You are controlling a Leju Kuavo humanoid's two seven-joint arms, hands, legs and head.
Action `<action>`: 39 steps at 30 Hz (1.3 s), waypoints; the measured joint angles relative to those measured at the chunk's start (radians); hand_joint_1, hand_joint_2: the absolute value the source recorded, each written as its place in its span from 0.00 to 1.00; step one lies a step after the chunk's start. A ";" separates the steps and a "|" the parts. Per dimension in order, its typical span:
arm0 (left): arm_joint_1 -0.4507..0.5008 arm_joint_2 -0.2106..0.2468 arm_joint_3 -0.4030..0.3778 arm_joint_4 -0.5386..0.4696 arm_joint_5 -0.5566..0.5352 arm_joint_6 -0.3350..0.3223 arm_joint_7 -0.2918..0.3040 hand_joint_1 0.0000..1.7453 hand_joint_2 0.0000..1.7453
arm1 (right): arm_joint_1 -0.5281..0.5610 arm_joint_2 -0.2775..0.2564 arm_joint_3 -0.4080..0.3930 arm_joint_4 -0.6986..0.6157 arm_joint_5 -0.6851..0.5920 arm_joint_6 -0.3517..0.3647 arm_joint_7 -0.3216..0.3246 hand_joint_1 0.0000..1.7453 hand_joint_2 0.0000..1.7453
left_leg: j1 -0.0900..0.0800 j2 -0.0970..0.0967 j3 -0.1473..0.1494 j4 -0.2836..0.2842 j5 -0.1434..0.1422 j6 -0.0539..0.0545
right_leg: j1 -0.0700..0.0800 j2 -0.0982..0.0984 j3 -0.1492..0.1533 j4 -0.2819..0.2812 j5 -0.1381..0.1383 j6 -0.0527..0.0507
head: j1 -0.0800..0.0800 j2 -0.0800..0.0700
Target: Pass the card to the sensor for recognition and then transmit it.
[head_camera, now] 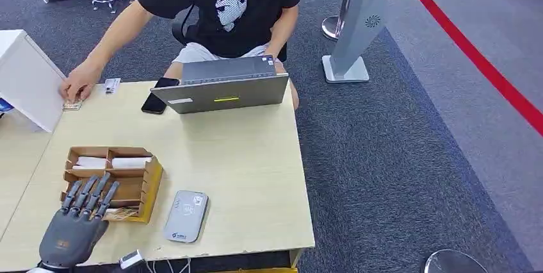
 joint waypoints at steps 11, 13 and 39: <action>-0.008 -0.031 0.028 0.028 0.008 -0.006 -0.030 0.00 1.00 | 0.000 0.002 0.000 0.000 0.013 0.000 0.000 0.00 1.00 | 0.000 0.000 0.000 0.000 0.000 0.000 | 0.000 0.000 0.000 0.000 0.000 0.000 | 0.000 0.000; -0.009 -0.035 0.028 0.034 0.005 -0.006 -0.031 0.00 1.00 | 0.000 0.002 -0.001 0.000 0.014 0.000 0.000 0.00 1.00 | 0.000 0.000 0.000 0.000 0.000 0.000 | 0.000 0.000 0.000 0.000 0.000 0.000 | 0.000 0.000; -0.022 -0.076 0.026 0.071 -0.020 -0.009 -0.035 0.00 1.00 | -0.001 0.002 -0.001 0.000 0.036 0.004 0.000 0.00 1.00 | 0.000 0.000 0.000 0.000 0.000 0.000 | 0.000 0.000 0.000 0.000 0.000 0.000 | 0.000 0.000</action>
